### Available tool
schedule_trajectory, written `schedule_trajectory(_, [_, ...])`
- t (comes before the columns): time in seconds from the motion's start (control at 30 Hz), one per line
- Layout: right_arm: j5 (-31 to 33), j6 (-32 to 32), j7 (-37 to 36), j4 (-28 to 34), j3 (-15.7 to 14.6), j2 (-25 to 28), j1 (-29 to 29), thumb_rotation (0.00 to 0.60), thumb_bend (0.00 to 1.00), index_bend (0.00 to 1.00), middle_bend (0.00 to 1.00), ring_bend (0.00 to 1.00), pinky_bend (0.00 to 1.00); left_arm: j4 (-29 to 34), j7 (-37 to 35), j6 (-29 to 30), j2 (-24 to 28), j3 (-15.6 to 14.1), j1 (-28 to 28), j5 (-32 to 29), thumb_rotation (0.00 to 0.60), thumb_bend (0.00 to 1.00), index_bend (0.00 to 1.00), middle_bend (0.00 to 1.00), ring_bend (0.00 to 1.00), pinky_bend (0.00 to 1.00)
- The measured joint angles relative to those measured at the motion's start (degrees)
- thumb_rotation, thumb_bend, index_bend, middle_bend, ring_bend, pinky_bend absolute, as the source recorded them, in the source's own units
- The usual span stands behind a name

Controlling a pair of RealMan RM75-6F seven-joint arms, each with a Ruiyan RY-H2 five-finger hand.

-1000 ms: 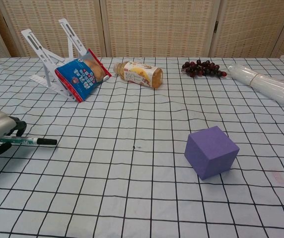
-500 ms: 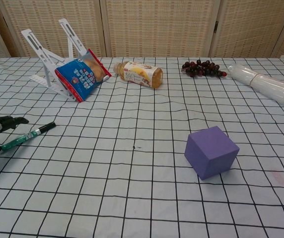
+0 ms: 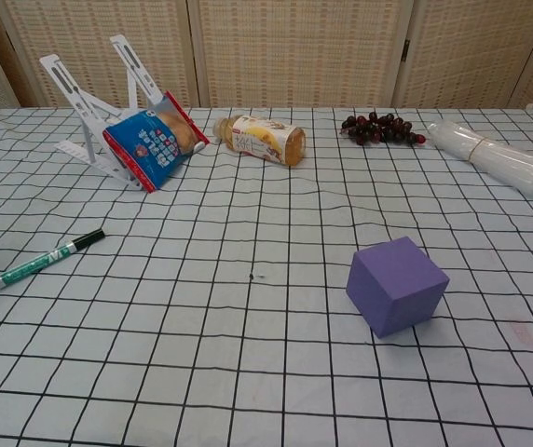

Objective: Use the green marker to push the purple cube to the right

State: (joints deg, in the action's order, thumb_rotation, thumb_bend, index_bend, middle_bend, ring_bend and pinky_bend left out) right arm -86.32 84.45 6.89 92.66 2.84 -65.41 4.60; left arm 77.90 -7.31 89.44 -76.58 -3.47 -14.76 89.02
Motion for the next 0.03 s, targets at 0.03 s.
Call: schedule_trajectory(0.03, [-0.18, -0.04, 0.01, 0.02, -0.1, 0.01, 0.01, 0.6, 0.14, 0.0, 0.0, 0.0, 0.0, 0.47, -1.92, 0.18, 0.6, 0.06, 0.32, -0.1, 0.6, 0.37, 0.0, 0.0, 0.0, 0.15])
